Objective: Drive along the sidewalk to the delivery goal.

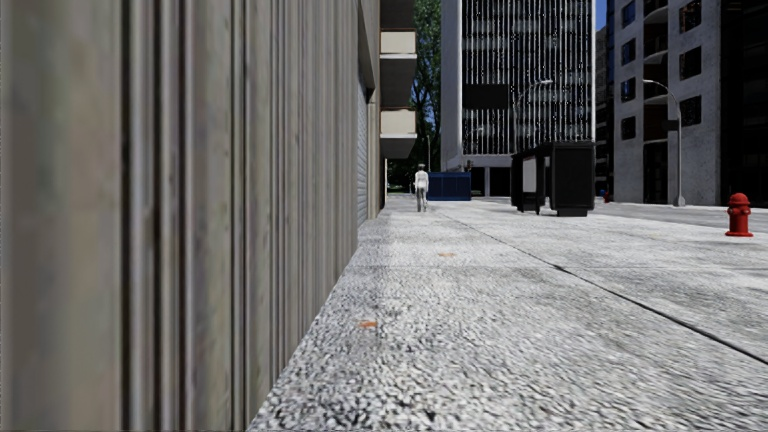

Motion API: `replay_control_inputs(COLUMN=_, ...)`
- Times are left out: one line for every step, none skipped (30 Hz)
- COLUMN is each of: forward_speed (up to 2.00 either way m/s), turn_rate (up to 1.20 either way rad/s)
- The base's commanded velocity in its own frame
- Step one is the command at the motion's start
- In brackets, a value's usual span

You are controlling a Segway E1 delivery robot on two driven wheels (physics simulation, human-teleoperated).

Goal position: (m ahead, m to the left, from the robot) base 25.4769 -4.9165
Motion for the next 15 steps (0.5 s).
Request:
replay_control_inputs(forward_speed=2.00, turn_rate=-0.83)
replay_control_inputs(forward_speed=2.00, turn_rate=-1.20)
replay_control_inputs(forward_speed=2.00, turn_rate=-1.20)
replay_control_inputs(forward_speed=2.00, turn_rate=-1.20)
replay_control_inputs(forward_speed=2.00, turn_rate=-1.19)
replay_control_inputs(forward_speed=2.00, turn_rate=-0.42)
replay_control_inputs(forward_speed=2.00, turn_rate=0.00)
replay_control_inputs(forward_speed=2.00, turn_rate=0.00)
replay_control_inputs(forward_speed=2.00, turn_rate=0.00)
replay_control_inputs(forward_speed=2.00, turn_rate=0.00)
replay_control_inputs(forward_speed=2.00, turn_rate=0.00)
replay_control_inputs(forward_speed=2.00, turn_rate=0.00)
replay_control_inputs(forward_speed=2.00, turn_rate=0.00)
replay_control_inputs(forward_speed=2.00, turn_rate=0.00)
replay_control_inputs(forward_speed=2.00, turn_rate=0.00)
